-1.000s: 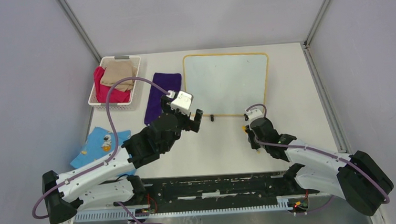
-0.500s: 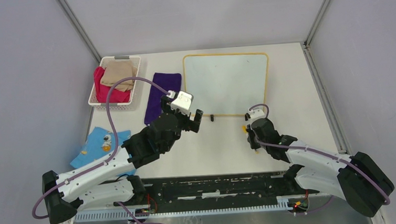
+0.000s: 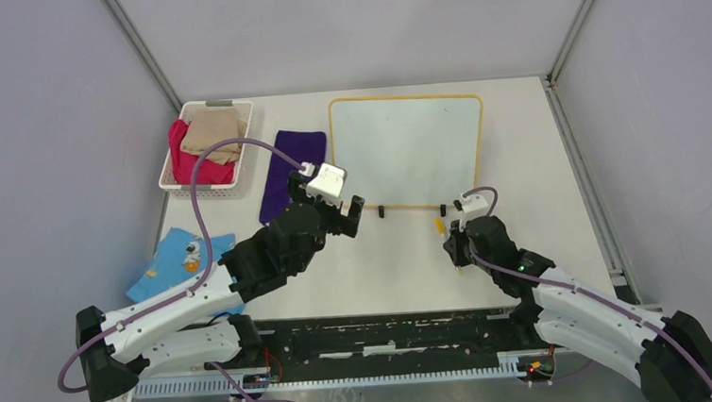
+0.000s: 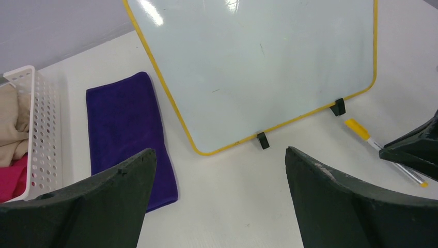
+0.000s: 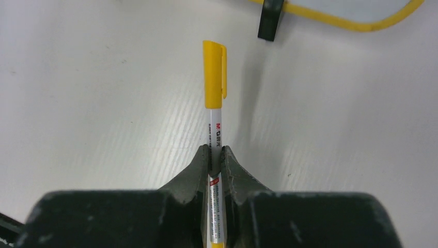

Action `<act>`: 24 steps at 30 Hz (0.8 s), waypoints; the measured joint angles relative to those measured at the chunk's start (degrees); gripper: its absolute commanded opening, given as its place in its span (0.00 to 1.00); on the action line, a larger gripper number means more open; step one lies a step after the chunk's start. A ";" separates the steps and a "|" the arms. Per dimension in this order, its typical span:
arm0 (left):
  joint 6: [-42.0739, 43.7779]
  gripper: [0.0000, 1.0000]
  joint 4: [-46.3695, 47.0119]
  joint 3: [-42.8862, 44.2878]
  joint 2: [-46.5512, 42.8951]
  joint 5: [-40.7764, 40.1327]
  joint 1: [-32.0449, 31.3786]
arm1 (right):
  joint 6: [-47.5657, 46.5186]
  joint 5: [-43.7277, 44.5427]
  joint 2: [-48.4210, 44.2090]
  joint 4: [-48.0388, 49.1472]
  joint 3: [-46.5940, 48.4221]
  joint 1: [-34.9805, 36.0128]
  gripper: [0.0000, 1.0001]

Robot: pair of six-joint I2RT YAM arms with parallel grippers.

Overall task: Write a sentence on the whiteboard
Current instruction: Open the whiteboard marker at the center of the board.

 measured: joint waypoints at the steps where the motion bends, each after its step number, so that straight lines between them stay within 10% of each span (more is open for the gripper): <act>1: -0.04 1.00 0.04 0.00 0.00 -0.17 0.00 | -0.24 -0.13 -1.99 -0.26 0.07 0.00 0.00; 10: -1.95 1.00 0.46 3.08 0.00 0.04 0.00 | -4.55 -2.78 -14.88 -2.51 4.87 0.00 0.00; 24: -23.30 1.00 8.83 6.16 0.63 18.25 0.07 | -4.92 -16.44 -22.23 21.14 1.70 0.00 0.00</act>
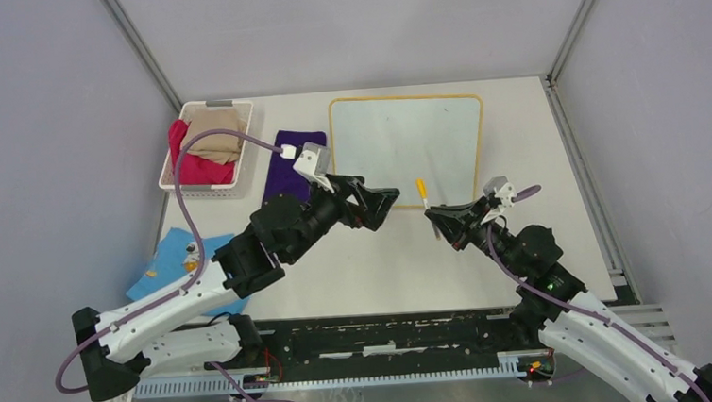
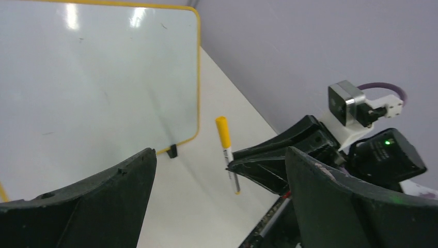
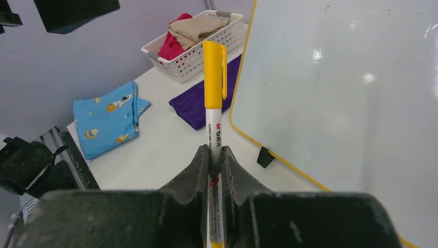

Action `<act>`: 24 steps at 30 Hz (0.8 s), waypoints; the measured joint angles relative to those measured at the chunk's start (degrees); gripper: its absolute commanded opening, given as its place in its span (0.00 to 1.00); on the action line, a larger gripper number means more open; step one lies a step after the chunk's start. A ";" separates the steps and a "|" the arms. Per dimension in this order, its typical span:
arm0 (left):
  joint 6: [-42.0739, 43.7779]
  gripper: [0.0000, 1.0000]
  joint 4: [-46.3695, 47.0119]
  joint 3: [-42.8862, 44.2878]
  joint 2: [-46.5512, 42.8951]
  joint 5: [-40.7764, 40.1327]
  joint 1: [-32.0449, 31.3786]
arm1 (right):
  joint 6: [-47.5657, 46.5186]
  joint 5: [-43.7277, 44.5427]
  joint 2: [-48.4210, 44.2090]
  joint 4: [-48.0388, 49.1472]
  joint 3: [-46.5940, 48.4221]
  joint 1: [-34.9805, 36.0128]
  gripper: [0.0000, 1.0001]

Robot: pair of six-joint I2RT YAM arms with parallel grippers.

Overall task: Write a sentence on the whiteboard
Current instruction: Open the whiteboard marker at the center of the board.

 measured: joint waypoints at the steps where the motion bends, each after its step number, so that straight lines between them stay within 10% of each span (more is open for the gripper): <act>1: -1.20 1.00 1.01 -0.74 -0.04 1.11 0.07 | 0.15 -0.46 0.02 0.70 -0.37 0.00 0.00; 12: -23.63 1.00 25.29 -12.48 4.44 28.59 17.38 | 1.20 -6.29 -1.18 5.31 -1.57 0.00 0.00; 24: -27.87 0.96 34.25 -12.11 9.73 42.45 17.55 | 4.20 -9.75 2.27 10.36 -1.62 0.04 0.00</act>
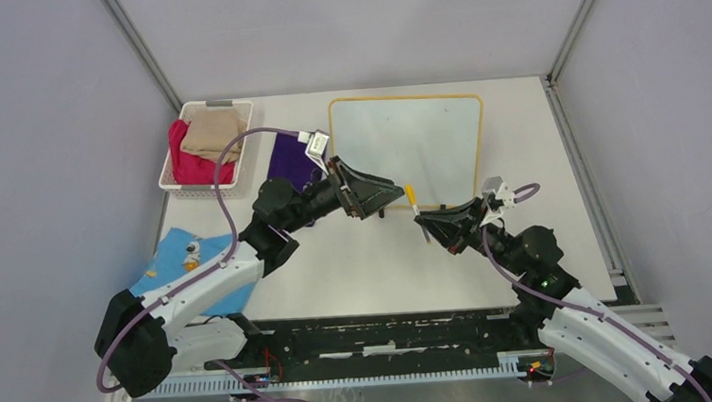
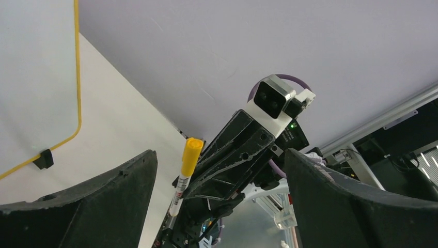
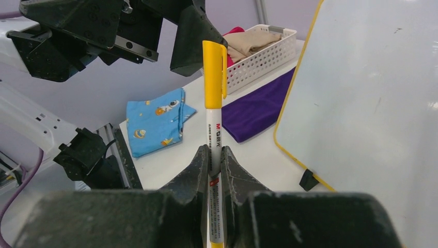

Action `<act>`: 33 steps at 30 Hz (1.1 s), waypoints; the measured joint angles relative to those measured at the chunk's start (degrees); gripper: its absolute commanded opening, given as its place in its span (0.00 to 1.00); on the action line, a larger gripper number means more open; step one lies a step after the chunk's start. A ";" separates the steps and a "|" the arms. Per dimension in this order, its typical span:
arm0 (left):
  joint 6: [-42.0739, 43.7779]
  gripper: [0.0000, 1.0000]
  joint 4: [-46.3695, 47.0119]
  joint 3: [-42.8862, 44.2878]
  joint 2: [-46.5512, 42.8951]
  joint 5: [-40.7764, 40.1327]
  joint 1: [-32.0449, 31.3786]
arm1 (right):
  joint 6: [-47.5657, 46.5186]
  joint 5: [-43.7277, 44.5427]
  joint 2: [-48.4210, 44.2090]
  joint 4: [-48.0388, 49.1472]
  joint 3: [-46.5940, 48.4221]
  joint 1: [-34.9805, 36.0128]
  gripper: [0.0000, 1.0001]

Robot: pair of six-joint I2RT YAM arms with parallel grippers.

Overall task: Write a sentence on the whiteboard
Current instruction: Open the whiteboard marker at the center of the board.

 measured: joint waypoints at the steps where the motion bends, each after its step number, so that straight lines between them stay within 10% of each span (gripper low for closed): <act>1: 0.39 0.96 -0.31 0.42 0.15 0.09 -0.33 | 0.39 -0.39 0.66 0.70 0.00 0.00 0.00; 12: 4.44 0.82 -5.40 2.58 1.81 1.46 -2.58 | 2.82 -3.98 3.21 5.01 0.02 0.50 0.00; 26: 6.69 0.40 -6.86 2.62 2.67 2.95 -3.23 | 3.37 -5.81 3.72 5.38 0.02 0.87 0.00; 33: 8.57 0.02 -7.02 2.62 2.67 2.58 -3.45 | 4.46 -6.56 3.61 6.19 0.04 0.98 0.02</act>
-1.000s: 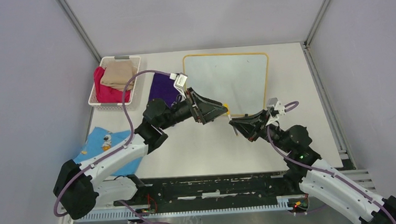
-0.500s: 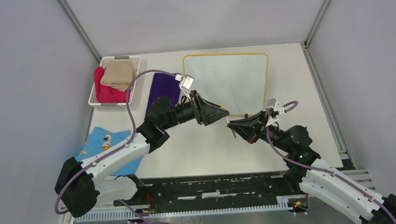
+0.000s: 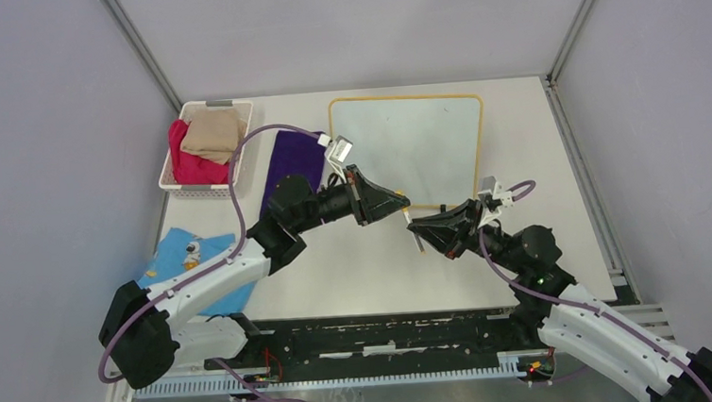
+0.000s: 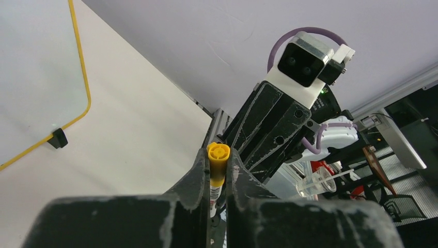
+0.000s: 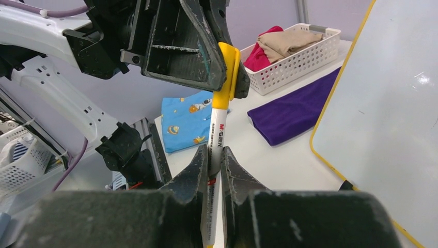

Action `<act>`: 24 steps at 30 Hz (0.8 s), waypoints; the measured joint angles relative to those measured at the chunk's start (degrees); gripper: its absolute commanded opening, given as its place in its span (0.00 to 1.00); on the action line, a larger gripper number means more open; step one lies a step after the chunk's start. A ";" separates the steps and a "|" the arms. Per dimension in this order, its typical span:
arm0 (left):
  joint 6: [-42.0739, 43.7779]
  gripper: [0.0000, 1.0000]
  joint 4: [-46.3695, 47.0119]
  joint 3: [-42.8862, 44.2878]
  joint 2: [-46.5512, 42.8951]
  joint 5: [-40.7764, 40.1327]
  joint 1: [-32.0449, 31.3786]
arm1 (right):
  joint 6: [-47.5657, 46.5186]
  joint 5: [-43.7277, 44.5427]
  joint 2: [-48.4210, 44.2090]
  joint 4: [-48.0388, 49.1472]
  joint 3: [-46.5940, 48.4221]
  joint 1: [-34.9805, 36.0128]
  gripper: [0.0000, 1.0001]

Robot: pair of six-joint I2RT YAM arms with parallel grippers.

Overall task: Write a sentence on the whiteboard
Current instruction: Open the whiteboard marker at the center of the board.

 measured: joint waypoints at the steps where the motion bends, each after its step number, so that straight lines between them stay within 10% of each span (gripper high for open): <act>1: 0.35 0.02 0.04 0.00 0.00 -0.04 0.02 | 0.28 -0.02 -0.02 0.00 0.00 0.00 0.11; 5: 0.70 0.02 0.07 0.00 0.00 0.04 -0.02 | 1.38 0.00 -0.04 0.07 0.00 0.07 0.48; 9: 0.68 0.02 0.09 0.00 -0.04 1.20 -0.55 | 3.17 0.00 0.15 0.85 0.00 0.26 0.60; 16: 0.68 0.02 0.26 0.00 -1.51 2.43 -0.74 | 8.00 -0.44 2.97 6.64 0.07 0.26 0.58; 24: 0.66 0.02 0.59 -0.37 -3.78 2.86 -0.74 | 13.86 -2.12 6.43 13.55 0.07 0.26 0.31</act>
